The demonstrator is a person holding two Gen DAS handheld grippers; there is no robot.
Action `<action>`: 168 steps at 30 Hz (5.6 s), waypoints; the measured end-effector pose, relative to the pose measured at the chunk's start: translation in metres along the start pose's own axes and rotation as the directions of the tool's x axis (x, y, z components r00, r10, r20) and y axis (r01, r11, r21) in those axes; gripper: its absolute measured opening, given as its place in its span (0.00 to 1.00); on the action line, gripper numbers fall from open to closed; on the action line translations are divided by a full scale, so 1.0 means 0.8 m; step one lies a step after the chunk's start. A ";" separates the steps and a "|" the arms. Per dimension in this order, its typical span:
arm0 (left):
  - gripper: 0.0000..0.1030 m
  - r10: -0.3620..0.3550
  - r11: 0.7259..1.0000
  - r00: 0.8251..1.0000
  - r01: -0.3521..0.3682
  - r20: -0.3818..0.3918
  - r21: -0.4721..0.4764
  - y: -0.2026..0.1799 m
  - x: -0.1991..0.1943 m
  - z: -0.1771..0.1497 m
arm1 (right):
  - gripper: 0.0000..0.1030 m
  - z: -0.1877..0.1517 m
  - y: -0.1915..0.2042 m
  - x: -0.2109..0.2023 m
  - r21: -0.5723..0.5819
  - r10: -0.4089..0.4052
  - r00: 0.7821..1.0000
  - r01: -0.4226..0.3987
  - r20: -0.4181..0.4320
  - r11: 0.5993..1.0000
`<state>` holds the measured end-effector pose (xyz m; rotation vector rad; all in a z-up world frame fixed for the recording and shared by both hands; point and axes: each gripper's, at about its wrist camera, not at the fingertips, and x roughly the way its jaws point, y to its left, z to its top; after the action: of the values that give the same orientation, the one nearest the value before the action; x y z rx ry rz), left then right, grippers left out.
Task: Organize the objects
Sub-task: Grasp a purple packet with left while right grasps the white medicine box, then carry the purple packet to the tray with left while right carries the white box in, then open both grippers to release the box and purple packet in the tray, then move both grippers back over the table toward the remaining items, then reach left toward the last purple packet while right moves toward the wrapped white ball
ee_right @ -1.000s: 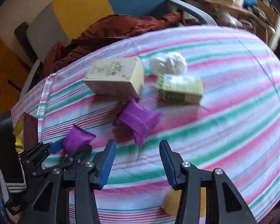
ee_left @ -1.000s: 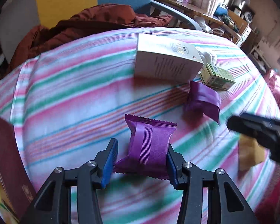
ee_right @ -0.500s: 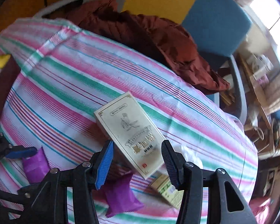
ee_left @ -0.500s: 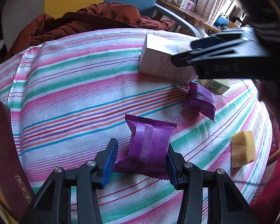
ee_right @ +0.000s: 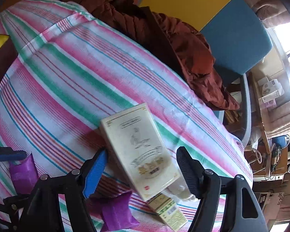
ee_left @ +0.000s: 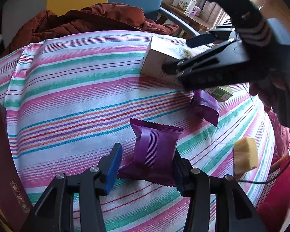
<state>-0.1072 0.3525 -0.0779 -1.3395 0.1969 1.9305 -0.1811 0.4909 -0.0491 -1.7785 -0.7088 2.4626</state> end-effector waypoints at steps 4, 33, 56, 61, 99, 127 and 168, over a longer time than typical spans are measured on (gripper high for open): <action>0.49 -0.002 1.000 1.000 0.002 0.000 -0.003 -0.003 -0.003 -0.005 | 0.71 0.003 -0.012 0.011 -0.013 0.025 0.999 -0.025 -0.029 1.000; 0.47 0.022 0.992 0.986 -0.001 0.165 -0.127 0.051 -0.138 -0.025 | 0.51 -0.044 0.024 -0.114 0.439 0.310 0.892 -0.436 0.329 0.786; 0.65 0.185 0.814 0.950 -0.005 0.251 -0.581 0.309 -0.249 -0.081 | 0.55 0.067 0.272 -0.142 0.448 0.606 0.727 -0.682 0.324 0.578; 0.66 0.199 0.817 0.944 -0.011 0.264 -0.577 0.313 -0.258 -0.103 | 0.63 0.062 0.276 -0.142 0.440 0.585 0.749 -0.659 0.311 0.610; 0.66 0.287 0.940 0.921 -0.219 0.264 -0.261 0.138 -0.254 -0.175 | 0.63 -0.091 0.222 -0.214 0.364 0.050 0.918 -0.206 0.394 0.909; 0.66 0.199 0.980 0.951 -0.185 0.236 -0.077 0.061 -0.218 -0.116 | 0.63 -0.297 -0.059 -0.117 0.927 -0.098 0.970 -0.182 0.225 0.327; 0.79 0.111 0.916 0.990 -0.138 0.092 0.377 -0.155 0.023 0.058 | 0.63 -0.314 -0.067 -0.088 0.908 0.089 0.927 -0.374 0.363 0.190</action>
<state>-0.0628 0.4721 -0.0379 -1.0185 0.6076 1.9143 0.0582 0.6062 -0.0279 -1.0297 1.1088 2.2461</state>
